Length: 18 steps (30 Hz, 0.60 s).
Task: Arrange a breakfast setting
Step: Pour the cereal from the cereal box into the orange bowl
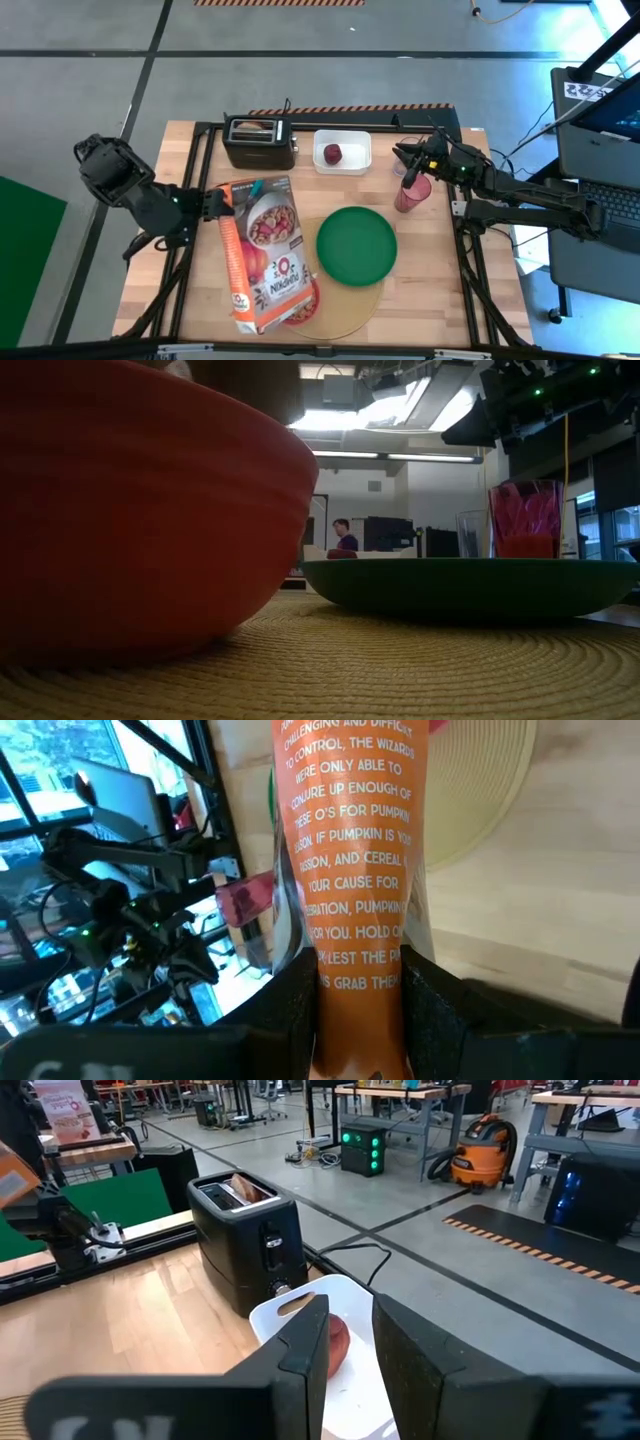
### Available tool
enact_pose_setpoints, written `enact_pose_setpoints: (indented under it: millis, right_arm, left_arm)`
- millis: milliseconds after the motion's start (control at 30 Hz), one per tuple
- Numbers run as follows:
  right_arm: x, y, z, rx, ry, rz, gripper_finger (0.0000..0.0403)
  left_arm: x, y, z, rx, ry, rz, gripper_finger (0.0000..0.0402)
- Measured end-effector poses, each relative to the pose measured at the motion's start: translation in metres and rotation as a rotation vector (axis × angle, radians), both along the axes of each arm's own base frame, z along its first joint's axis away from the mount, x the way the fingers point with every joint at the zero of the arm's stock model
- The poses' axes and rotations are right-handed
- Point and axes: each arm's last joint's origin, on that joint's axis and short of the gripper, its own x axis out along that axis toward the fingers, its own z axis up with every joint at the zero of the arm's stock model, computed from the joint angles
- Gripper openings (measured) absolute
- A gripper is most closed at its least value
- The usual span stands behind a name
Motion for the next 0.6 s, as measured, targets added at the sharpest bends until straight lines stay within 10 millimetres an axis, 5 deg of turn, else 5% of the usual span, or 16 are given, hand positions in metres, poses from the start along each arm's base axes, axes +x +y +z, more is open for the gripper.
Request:
enact_pose_setpoints:
  millis: [167, 333, 600]
  right_arm:
    - [0.001, 0.000, 0.004, 0.016, -0.054, 0.011, 0.0085]
    - [0.013, 0.007, 0.026, -0.061, -0.302, 0.153, 0.0080]
    - [0.094, 0.048, 0.053, -0.177, -0.196, 0.414, 0.0010]
  left_arm:
    - [0.002, 0.001, -0.003, 0.004, 0.012, 0.014, 0.0108]
    - [0.004, 0.002, -0.007, 0.029, 0.022, 0.030, 0.0108]
    - [0.003, 0.002, -0.007, 0.030, 0.019, 0.027, 0.0108]
